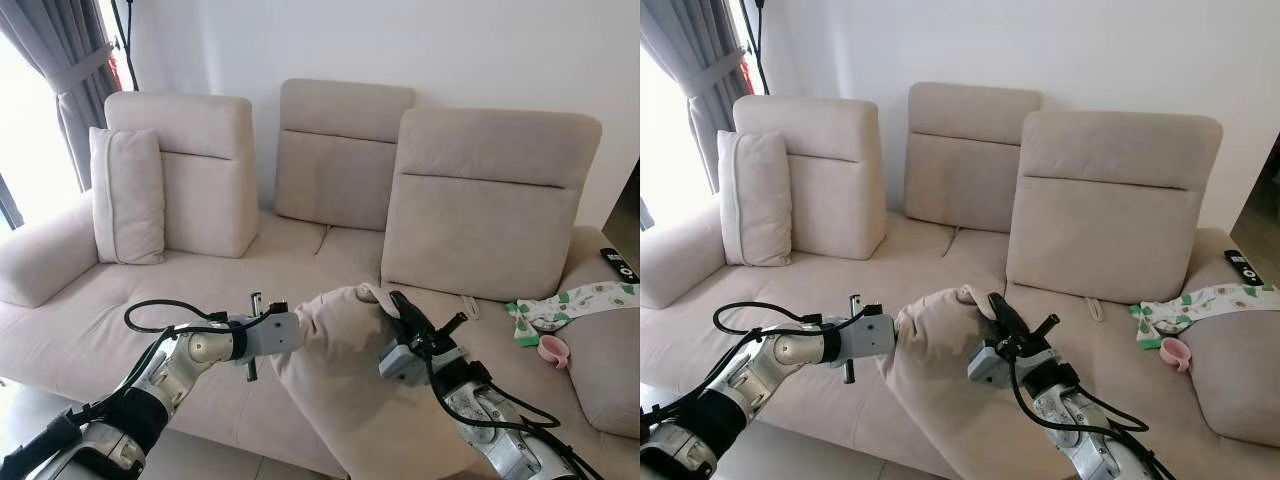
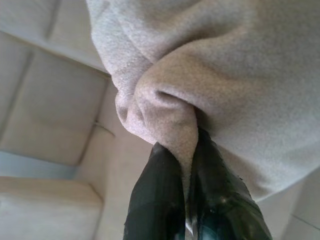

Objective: Move the pillow to the sofa from floor

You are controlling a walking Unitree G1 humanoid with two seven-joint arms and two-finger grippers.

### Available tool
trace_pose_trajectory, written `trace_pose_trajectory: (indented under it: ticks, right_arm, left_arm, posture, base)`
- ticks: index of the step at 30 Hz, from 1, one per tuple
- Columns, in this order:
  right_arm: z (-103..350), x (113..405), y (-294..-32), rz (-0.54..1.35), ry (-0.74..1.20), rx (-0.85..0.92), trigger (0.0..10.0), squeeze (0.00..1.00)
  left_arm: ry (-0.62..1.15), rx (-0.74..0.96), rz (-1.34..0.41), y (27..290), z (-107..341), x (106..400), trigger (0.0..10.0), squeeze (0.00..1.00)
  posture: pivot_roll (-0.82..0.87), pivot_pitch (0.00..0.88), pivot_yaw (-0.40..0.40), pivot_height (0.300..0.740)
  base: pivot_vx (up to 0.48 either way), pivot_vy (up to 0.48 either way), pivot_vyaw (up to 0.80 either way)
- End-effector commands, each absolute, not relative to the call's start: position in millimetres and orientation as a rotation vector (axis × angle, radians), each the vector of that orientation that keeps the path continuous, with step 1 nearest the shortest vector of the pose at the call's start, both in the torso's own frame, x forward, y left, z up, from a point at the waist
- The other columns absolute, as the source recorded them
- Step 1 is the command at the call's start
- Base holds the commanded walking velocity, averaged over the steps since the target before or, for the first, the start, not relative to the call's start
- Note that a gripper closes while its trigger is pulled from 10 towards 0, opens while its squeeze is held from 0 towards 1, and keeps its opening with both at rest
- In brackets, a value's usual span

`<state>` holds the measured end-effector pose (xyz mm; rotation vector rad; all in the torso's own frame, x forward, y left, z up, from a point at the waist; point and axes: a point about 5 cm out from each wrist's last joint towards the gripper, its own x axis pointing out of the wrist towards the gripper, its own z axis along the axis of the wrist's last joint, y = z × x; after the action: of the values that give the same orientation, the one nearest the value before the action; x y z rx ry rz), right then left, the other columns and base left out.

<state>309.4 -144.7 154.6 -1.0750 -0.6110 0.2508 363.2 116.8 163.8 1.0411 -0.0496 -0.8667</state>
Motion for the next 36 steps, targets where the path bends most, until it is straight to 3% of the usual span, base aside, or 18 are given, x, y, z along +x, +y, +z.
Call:
trace_pose_trajectory:
  ticks: [1,8,36]
  right_arm:
    - [170,306,-127,0.268,-0.727,-1.051,10.0,0.0]
    - [172,308,-127,0.255,-0.731,-1.053,10.0,0.0]
    - [165,310,-119,0.296,-0.719,-1.053,10.0,0.0]
  left_arm:
    - [-0.226,0.998,-0.833,102,193,368,10.0,0.0]
    - [-0.278,0.965,-0.767,104,205,372,10.0,0.0]
    - [-0.305,1.034,-0.828,101,201,369,10.0,0.0]
  posture:
    - [-0.02,0.0,0.002,0.74]
    - [-0.01,0.0,0.006,0.74]
    - [0.0,0.0,0.007,0.74]
  base:
    - [0.0,0.0,0.0]
    - [0.0,0.0,0.0]
    - [0.0,0.0,0.0]
